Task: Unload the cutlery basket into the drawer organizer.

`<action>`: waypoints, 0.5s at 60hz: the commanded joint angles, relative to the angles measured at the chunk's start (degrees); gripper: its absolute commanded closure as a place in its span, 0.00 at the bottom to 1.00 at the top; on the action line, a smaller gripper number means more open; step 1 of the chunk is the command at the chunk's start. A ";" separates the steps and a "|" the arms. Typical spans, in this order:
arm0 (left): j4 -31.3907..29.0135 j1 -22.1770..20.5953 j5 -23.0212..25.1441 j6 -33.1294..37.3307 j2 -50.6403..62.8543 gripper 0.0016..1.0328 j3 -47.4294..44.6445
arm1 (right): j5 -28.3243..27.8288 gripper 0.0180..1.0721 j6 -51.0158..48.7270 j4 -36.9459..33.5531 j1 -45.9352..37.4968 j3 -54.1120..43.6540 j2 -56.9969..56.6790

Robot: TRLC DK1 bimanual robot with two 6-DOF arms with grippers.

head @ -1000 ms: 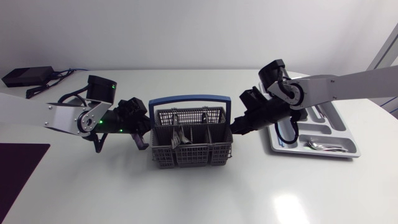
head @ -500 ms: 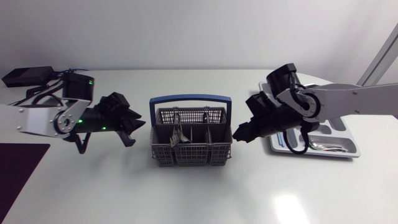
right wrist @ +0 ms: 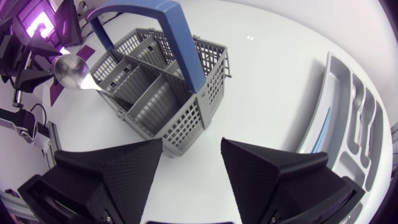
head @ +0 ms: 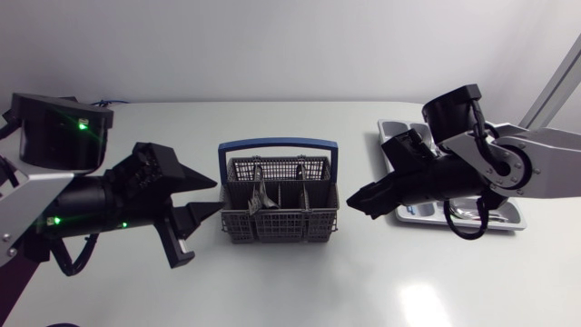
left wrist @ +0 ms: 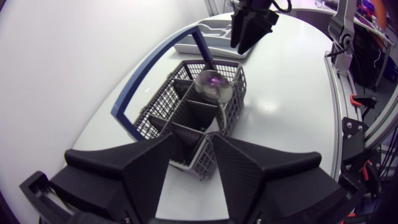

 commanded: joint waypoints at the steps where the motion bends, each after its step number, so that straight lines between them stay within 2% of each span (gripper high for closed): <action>1: -1.11 -3.72 -1.68 -3.12 -0.26 0.53 0.27 | 0.47 0.25 -0.91 -1.70 -0.67 -1.64 -2.44; 6: -1.72 -5.65 -2.03 -4.88 0.27 0.53 0.97 | 0.47 0.25 -1.17 -2.40 -1.11 -1.99 -3.85; 15: -1.20 -10.40 -6.16 -7.34 4.31 0.53 1.94 | 0.38 0.24 -1.09 -2.40 -1.11 -2.60 -4.47; 30: 1.70 -11.72 -9.50 -10.59 9.93 0.56 3.96 | 0.30 0.24 -0.91 -2.40 -1.11 -2.87 -4.90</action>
